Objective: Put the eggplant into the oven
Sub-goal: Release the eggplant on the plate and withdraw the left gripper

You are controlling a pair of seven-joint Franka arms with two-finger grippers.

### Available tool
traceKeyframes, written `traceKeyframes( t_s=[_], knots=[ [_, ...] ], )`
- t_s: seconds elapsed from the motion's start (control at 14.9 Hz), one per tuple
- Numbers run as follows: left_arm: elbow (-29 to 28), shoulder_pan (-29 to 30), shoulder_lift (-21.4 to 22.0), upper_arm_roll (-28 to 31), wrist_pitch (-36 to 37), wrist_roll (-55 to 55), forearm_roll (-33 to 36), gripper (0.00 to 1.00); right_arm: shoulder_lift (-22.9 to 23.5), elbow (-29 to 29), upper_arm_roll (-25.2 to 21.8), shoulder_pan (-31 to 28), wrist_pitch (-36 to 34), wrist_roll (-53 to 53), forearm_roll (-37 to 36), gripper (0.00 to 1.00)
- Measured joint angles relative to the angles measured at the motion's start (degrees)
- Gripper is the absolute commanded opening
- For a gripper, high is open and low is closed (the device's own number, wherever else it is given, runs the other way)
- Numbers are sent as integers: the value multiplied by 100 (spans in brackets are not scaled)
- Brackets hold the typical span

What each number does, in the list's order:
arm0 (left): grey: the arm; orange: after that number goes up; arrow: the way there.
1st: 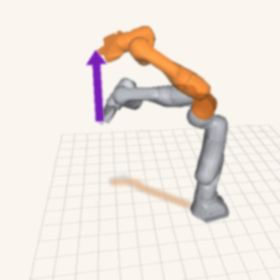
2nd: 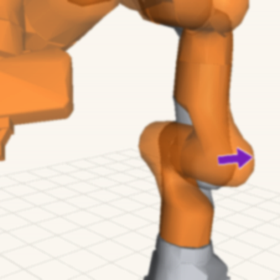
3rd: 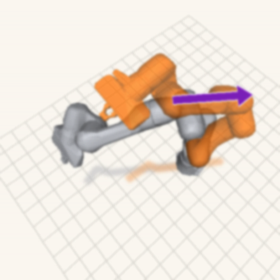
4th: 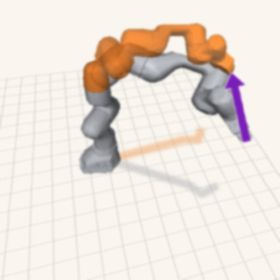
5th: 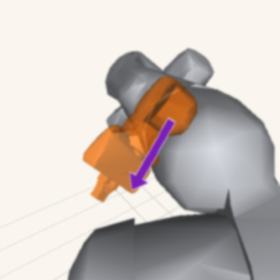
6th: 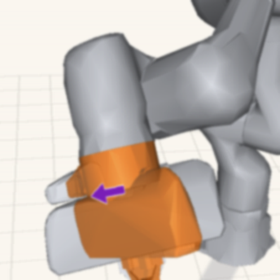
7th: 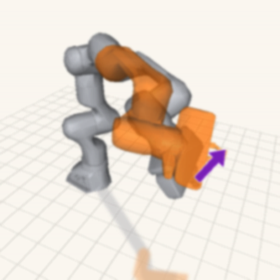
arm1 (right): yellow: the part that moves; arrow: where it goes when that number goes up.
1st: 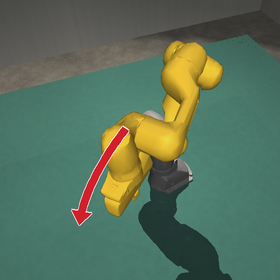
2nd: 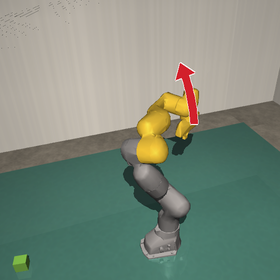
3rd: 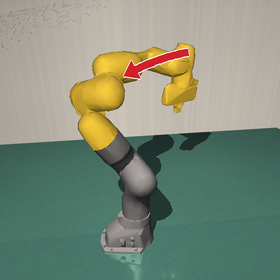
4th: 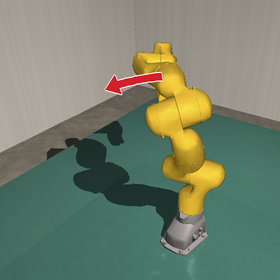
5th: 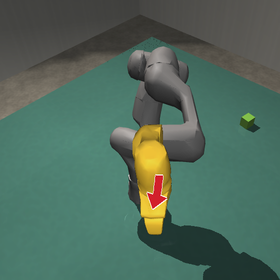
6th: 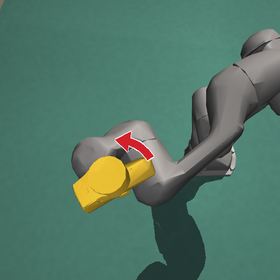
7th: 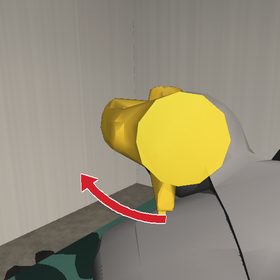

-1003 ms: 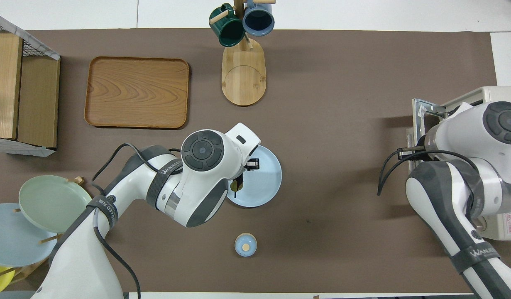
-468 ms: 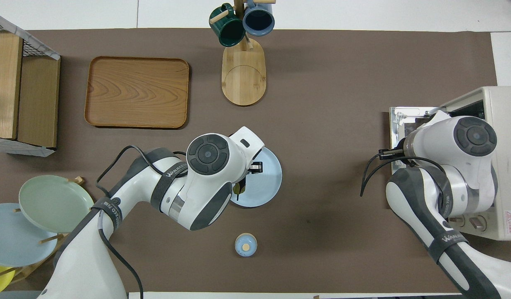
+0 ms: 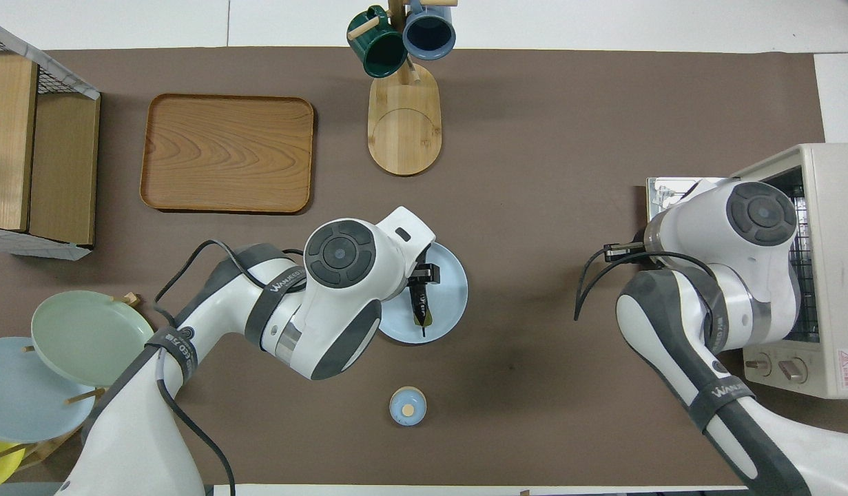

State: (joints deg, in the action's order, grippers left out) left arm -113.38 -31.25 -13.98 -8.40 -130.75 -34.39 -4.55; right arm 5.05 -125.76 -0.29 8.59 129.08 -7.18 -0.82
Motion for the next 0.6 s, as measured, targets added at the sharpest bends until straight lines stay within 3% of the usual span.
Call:
traceKeyframes(
  t_s=[0.13,0.2,0.6],
  knots=[
    [140,310,52,52,108,100,0,100,0,242,6,475,-231,-484,20,37],
    [299,553,75,66,318,307,0,100,1,333,11,759,-354,-714,22,39],
    [1762,2303,187,108,2234,2407,1,100,178,1415,57,2375,-1022,-2285,37,34]
  ],
)
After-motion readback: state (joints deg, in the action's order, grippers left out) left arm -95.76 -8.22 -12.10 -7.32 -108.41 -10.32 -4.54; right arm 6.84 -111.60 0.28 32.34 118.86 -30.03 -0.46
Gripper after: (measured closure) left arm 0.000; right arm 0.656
